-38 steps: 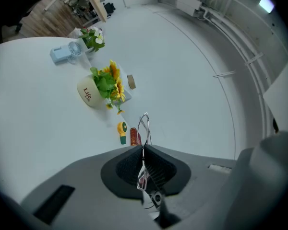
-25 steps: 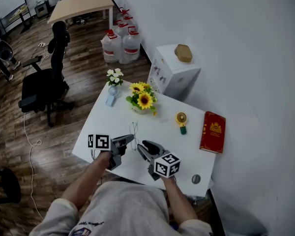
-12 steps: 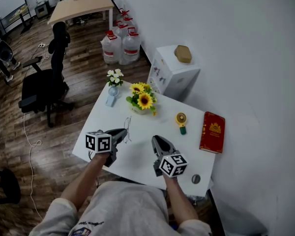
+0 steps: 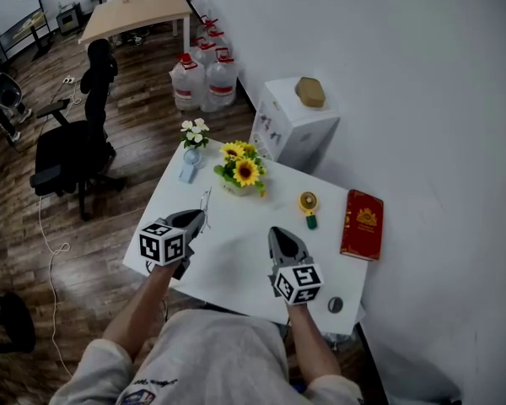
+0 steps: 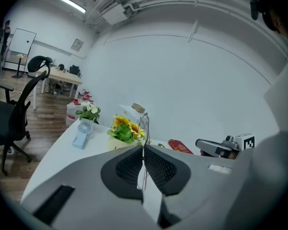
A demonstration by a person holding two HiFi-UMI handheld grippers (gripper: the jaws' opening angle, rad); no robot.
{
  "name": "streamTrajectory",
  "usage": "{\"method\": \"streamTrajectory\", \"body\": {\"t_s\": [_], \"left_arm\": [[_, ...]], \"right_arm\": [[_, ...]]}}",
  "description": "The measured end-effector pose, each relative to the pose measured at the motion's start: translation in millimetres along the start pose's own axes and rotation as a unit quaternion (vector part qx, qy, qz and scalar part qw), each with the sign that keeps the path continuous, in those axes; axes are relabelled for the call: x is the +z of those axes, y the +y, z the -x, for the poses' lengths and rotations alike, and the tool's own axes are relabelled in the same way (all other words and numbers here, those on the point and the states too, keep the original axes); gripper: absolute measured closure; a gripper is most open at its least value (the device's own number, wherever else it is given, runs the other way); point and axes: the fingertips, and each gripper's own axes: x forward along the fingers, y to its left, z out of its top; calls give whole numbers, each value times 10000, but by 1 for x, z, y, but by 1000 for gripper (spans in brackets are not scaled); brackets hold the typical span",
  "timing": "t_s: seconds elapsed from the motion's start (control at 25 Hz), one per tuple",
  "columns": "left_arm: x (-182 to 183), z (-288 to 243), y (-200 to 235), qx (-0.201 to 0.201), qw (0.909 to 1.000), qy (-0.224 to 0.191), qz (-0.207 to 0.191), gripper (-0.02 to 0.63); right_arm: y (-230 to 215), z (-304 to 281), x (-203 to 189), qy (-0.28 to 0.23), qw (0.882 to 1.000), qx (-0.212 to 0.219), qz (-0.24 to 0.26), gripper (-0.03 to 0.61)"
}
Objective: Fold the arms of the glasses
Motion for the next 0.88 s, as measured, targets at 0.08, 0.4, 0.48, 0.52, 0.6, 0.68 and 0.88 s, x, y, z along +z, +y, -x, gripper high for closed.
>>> {"method": "streamTrajectory", "body": {"t_s": [0.08,0.4,0.48,0.52,0.6,0.68,0.88], "left_arm": [[2,2,-2,-20,10000,-23,-19,600],[0,4,-6,-71,10000,10,-30,600],[-2,5,-7,-76,10000,21,-34,600],[-2,5,-8,-80,10000,23,-36,600],[-2,6,-10,-97,9999,17,-39,600],[-2,7,-12,-116,9999,25,-33,601],[-7,7,-16,-148,9999,69,-27,600]], "right_arm": [[0,3,4,-42,9999,-53,104,588],[-5,14,14,-217,9991,-277,221,588],[-5,16,14,-214,9991,-282,219,588],[-5,17,14,-210,9991,-288,217,588],[-5,19,14,-207,9991,-310,207,588],[-5,21,16,-214,9990,-336,187,588],[-4,25,17,-255,9989,-366,170,588]]}}
